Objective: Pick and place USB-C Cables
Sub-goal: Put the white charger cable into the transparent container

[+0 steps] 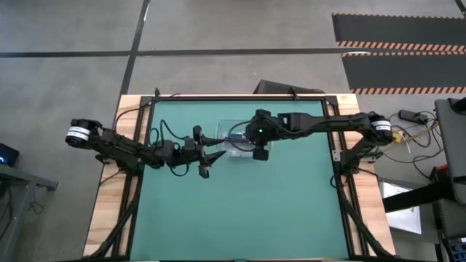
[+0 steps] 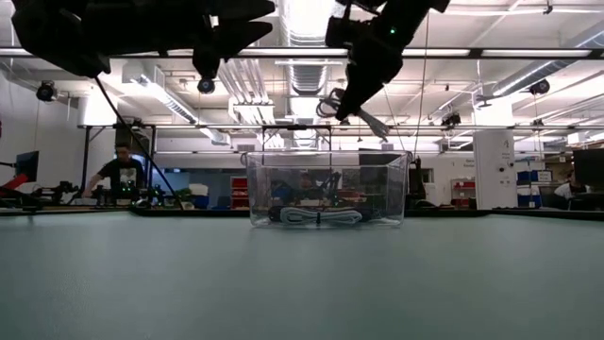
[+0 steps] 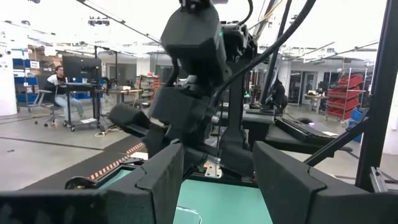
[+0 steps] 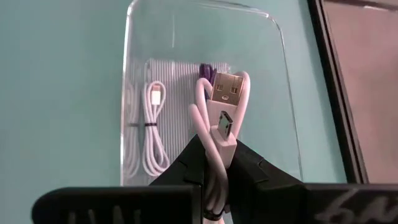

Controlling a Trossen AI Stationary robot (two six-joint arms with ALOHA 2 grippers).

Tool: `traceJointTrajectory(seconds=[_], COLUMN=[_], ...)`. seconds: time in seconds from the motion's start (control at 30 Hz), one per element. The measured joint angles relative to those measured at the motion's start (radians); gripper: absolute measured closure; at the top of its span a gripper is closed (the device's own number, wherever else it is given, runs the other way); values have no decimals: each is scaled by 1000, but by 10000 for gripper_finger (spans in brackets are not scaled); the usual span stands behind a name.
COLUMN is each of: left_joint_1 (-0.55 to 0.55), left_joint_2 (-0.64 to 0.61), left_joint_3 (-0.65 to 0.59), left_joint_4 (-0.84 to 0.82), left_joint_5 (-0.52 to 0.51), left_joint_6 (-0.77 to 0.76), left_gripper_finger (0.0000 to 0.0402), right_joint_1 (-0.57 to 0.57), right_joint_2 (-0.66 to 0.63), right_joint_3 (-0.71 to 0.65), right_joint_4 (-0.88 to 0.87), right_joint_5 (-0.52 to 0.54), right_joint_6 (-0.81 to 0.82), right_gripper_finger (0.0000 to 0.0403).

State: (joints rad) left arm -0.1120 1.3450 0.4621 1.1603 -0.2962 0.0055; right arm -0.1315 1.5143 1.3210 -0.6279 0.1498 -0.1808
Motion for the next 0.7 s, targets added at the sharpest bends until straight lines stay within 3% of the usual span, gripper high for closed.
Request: traceJointTrajectory(seconds=[0.7], left_joint_1=[-2], left_joint_2=[-134], left_joint_3=[-93], left_joint_4=[-1], left_joint_5=[0], left_joint_6=[-42], left_gripper_finger=[224], right_joint_1=[-7], right_joint_2=[193], right_joint_3=[178], right_joint_4=[-144], right_joint_5=[-2], right_joint_6=[-80], right_gripper_finger=[380])
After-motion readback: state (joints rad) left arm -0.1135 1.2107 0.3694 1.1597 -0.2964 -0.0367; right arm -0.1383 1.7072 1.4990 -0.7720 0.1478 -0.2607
